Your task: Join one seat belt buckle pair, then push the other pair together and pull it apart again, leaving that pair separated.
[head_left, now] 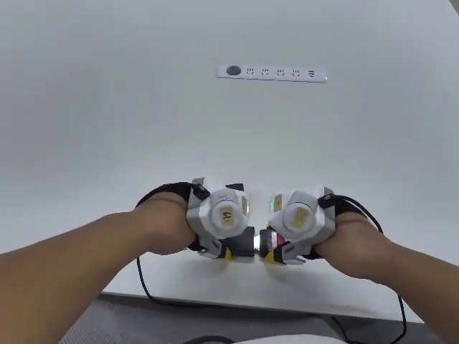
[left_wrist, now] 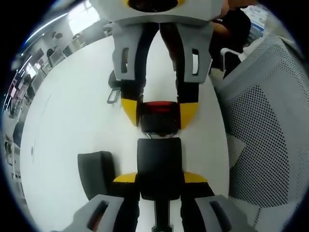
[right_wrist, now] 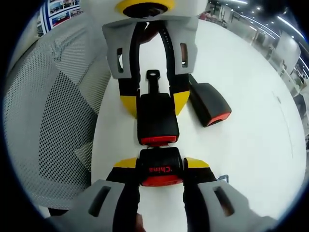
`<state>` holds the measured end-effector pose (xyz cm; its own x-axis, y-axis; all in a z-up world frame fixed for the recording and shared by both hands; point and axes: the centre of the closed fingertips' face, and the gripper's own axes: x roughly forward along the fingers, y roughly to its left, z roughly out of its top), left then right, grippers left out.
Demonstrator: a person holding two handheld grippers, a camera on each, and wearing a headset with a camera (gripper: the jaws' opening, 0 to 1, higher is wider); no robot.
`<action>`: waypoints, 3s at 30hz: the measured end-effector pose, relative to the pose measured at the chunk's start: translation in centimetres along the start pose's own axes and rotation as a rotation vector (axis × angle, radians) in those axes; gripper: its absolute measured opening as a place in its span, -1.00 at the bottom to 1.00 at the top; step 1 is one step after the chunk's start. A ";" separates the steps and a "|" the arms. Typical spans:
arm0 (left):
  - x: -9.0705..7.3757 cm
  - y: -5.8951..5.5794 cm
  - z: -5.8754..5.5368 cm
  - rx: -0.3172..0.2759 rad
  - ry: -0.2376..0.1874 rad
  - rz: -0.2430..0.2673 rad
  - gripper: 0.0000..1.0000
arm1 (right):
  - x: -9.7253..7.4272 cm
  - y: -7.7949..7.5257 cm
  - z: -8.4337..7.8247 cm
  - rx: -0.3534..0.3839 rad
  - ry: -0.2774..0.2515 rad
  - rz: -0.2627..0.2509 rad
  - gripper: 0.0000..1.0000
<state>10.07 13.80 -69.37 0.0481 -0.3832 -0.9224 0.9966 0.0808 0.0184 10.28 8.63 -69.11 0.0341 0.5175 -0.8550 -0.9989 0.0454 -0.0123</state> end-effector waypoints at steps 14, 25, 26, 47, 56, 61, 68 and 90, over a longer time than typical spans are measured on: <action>-0.4 0.2 -0.2 -0.042 -0.038 0.010 -0.36 | -0.1 -0.3 -0.5 -0.055 -0.008 0.014 -0.34; -0.2 0.3 -0.1 -0.043 -0.037 0.011 -0.36 | 0.0 -0.3 -0.5 -0.046 -0.024 0.003 -0.33; -0.1 0.3 -0.1 -0.043 -0.037 0.010 -0.36 | 0.0 -0.2 -0.5 -0.042 -0.027 0.002 -0.33; -0.3 0.0 0.0 -0.058 0.027 0.027 -0.30 | -0.4 -0.1 -0.4 -0.050 -0.006 -0.041 -0.29; -2.9 0.2 1.7 -0.038 -0.029 0.038 -0.11 | -3.0 -1.2 1.2 -0.019 -0.080 -0.060 -0.21; -4.9 2.4 3.1 -0.067 -0.093 0.075 -0.05 | -4.7 -2.6 1.7 0.007 -0.114 -0.081 -0.22; -5.1 6.8 0.7 -0.114 -0.087 0.147 0.02 | -5.9 -5.5 -1.0 0.048 -0.091 -0.142 -0.21; -2.8 9.3 -1.3 -0.088 0.000 0.096 -0.01 | -7.4 -8.5 -9.0 0.150 0.013 -0.157 -0.21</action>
<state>19.11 16.83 -67.09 0.1425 -0.3697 -0.9181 0.9776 0.1975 0.0722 18.24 -3.30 -67.31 0.1877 0.4825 -0.8555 -0.9652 0.2522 -0.0695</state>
